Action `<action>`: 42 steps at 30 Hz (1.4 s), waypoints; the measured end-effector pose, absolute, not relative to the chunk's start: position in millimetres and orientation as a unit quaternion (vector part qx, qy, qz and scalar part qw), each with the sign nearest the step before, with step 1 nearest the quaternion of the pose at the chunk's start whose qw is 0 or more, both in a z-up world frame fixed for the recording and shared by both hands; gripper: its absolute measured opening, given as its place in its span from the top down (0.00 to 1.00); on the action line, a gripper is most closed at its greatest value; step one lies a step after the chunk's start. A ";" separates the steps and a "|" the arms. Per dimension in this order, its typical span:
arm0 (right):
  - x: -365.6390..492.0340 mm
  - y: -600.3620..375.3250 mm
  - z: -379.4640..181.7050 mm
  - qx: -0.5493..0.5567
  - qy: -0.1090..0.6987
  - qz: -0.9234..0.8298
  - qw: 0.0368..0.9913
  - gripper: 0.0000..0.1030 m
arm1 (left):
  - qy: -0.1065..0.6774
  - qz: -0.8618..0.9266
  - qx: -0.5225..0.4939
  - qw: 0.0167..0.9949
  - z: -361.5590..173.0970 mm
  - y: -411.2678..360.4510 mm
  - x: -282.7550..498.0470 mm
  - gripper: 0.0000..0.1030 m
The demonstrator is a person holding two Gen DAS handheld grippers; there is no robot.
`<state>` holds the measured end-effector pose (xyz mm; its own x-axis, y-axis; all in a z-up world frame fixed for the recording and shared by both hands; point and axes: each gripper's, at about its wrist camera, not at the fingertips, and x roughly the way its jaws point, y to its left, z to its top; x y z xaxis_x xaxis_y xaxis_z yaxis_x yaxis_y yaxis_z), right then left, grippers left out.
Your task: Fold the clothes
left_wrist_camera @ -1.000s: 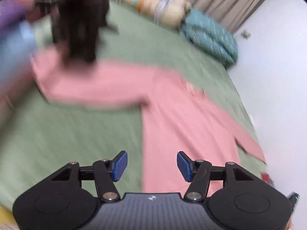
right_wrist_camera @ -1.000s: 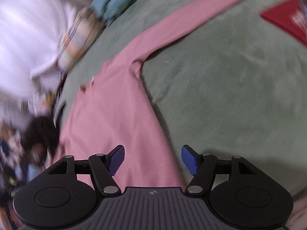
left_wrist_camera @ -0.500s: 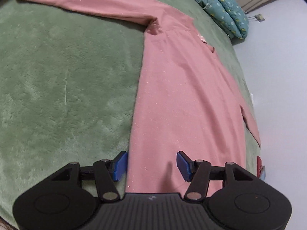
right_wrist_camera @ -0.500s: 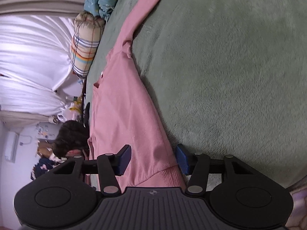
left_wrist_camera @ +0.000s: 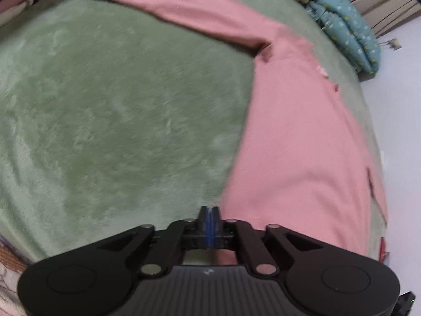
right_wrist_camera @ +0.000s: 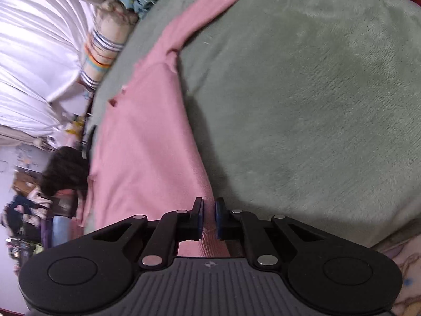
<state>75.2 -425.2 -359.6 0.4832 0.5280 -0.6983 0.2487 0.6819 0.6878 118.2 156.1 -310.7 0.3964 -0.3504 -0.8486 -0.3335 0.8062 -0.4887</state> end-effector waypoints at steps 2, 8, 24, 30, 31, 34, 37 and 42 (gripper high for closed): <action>75.3 -423.8 -355.0 0.371 0.504 0.094 0.775 0.85 | 0.552 -0.022 -0.313 0.773 -311.8 152.5 118.7 1.00; 56.8 -434.6 -360.2 0.411 0.508 0.118 0.748 0.58 | 0.559 -0.070 -0.316 0.763 -315.0 141.7 120.1 0.58; 42.4 -415.7 -369.7 0.408 0.526 0.120 0.737 0.78 | 0.591 -0.106 -0.288 0.746 -314.2 141.0 114.9 0.93; 33.0 -408.7 -375.5 0.427 0.517 0.125 0.732 0.62 | 0.588 -0.137 -0.307 0.736 -314.9 134.2 108.0 0.57; 32.2 -406.5 -377.2 0.429 0.517 0.125 0.730 0.62 | 0.596 -0.139 -0.309 0.728 -318.6 131.1 108.4 0.58; 36.4 -392.2 -380.6 0.413 0.529 0.129 0.730 0.89 | 0.611 -0.141 -0.281 0.727 -323.8 116.6 106.1 0.90; 36.5 -388.1 -372.9 0.391 0.537 0.120 0.738 0.89 | 0.623 -0.133 -0.256 0.727 -322.7 110.5 103.1 0.96; 33.5 -397.1 -364.0 0.374 0.543 0.117 0.743 0.89 | 0.633 -0.125 -0.260 0.718 -323.1 119.5 97.7 0.96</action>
